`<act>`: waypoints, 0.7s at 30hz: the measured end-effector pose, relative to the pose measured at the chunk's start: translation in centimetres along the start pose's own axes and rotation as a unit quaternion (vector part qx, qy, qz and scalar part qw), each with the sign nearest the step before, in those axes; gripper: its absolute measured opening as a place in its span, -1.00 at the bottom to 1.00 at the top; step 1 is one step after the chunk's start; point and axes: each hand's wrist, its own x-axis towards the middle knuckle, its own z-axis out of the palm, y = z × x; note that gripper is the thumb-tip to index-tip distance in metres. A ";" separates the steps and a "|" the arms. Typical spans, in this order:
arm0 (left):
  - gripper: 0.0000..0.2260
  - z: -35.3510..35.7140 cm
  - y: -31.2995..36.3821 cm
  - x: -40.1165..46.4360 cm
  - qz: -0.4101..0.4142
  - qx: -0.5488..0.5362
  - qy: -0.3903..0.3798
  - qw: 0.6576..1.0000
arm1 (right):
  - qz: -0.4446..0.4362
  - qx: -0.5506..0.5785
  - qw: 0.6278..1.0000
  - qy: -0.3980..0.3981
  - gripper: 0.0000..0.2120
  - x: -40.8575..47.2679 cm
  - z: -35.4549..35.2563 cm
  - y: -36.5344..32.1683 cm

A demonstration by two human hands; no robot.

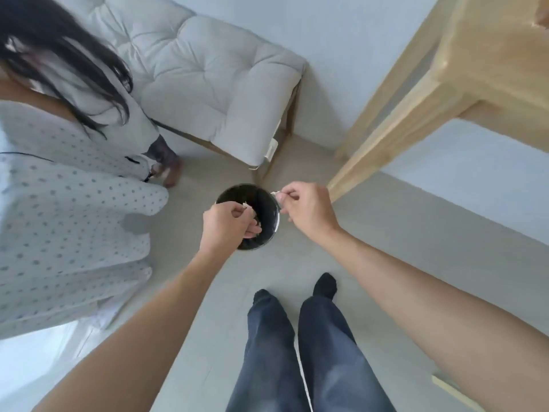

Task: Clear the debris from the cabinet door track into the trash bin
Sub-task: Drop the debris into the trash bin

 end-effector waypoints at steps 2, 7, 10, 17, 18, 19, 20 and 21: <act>-0.77 1.0 -4.7 2.9 -0.030 0.015 0.000 0.999 | 0.032 -0.014 0.999 -0.035 -0.87 2.3 4.2 3.7; -0.79 3.9 -13.1 10.7 -0.076 0.049 0.011 0.996 | 0.062 -0.087 0.988 -0.111 -0.89 8.2 12.1 11.5; -0.74 4.9 -15.2 13.7 -0.117 0.065 -0.009 0.991 | 0.072 -0.148 0.968 -0.191 -0.60 9.9 14.6 13.8; -0.56 3.1 -13.8 12.9 -0.085 0.125 -0.021 0.988 | 0.098 -0.140 0.965 -0.198 -0.46 8.0 12.6 12.7; -0.55 2.5 -12.6 11.9 -0.073 0.139 -0.026 0.987 | 0.094 -0.133 0.967 -0.194 -0.45 7.4 11.5 11.5; -0.51 1.8 -11.0 10.8 -0.059 0.156 -0.032 0.986 | 0.088 -0.129 0.970 -0.186 -0.44 6.7 10.3 10.2; -0.48 1.1 -9.3 9.5 -0.046 0.171 -0.035 0.984 | 0.080 -0.125 0.973 -0.177 -0.44 5.9 8.9 8.7; -0.45 0.4 -7.4 8.1 -0.031 0.182 -0.035 0.982 | 0.071 -0.122 0.976 -0.167 -0.44 5.1 7.4 7.1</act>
